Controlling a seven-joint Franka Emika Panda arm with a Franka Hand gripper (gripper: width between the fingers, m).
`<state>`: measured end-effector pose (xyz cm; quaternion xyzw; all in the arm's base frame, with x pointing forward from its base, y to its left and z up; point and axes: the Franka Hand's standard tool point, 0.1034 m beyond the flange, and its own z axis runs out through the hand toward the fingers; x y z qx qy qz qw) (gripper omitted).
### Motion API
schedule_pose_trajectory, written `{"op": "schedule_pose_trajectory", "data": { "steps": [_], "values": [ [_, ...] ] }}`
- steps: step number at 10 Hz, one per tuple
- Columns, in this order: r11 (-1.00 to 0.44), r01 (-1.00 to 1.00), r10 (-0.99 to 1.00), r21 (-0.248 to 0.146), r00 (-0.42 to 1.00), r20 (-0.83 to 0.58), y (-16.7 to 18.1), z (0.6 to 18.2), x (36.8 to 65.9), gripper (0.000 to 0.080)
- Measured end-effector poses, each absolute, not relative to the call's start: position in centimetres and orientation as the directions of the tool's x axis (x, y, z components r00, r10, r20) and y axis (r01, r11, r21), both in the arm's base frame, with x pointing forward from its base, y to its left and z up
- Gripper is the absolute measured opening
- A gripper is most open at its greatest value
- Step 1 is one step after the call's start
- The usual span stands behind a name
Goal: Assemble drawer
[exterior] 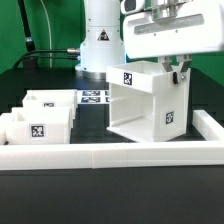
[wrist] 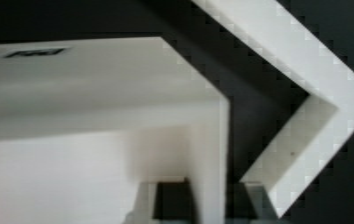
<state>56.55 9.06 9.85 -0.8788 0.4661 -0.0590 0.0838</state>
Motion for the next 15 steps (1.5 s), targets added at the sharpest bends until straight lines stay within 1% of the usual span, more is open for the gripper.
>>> {"op": "schedule_pose_trajectory", "data": {
  "steps": [1, 3, 4, 5, 6, 7, 8, 9, 10, 12, 15],
  "values": [
    [-0.546, -0.808, -0.833, -0.222, 0.552, 0.037, 9.2, 9.9, 56.8, 0.0052],
    [-0.468, -0.851, -0.877, -0.238, 0.481, 0.006, 9.5, 10.1, 57.0, 0.0054],
    [-0.399, -0.884, -0.909, -0.245, 0.416, -0.021, 9.8, 10.2, 57.1, 0.0054],
    [-0.285, -0.927, -0.949, -0.243, 0.309, -0.063, 9.8, 10.2, 56.9, 0.0054],
    [-0.101, -0.97, -0.983, -0.219, 0.131, -0.127, 9.8, 9.9, 56.7, 0.0054],
    [-0.016, -0.981, -0.987, -0.193, 0.047, -0.154, 9.8, 9.8, 56.8, 0.0054],
    [0.055, -0.981, -0.985, -0.185, -0.022, -0.173, 9.8, 9.9, 57.0, 0.0054],
    [0.09, -0.98, -0.981, -0.178, -0.056, -0.188, 10.1, 9.8, 56.9, 0.0054],
    [0.061, -0.981, -0.983, -0.184, -0.027, -0.184, 10.2, 9.8, 56.9, 0.0054],
    [0.055, -0.981, -0.983, -0.185, -0.02, -0.184, 10.3, 9.8, 57.0, 0.0054],
    [0.034, -0.977, -0.983, -0.21, 0.005, -0.185, 10.9, 9.9, 59.5, 0.0054]
  ]
}}
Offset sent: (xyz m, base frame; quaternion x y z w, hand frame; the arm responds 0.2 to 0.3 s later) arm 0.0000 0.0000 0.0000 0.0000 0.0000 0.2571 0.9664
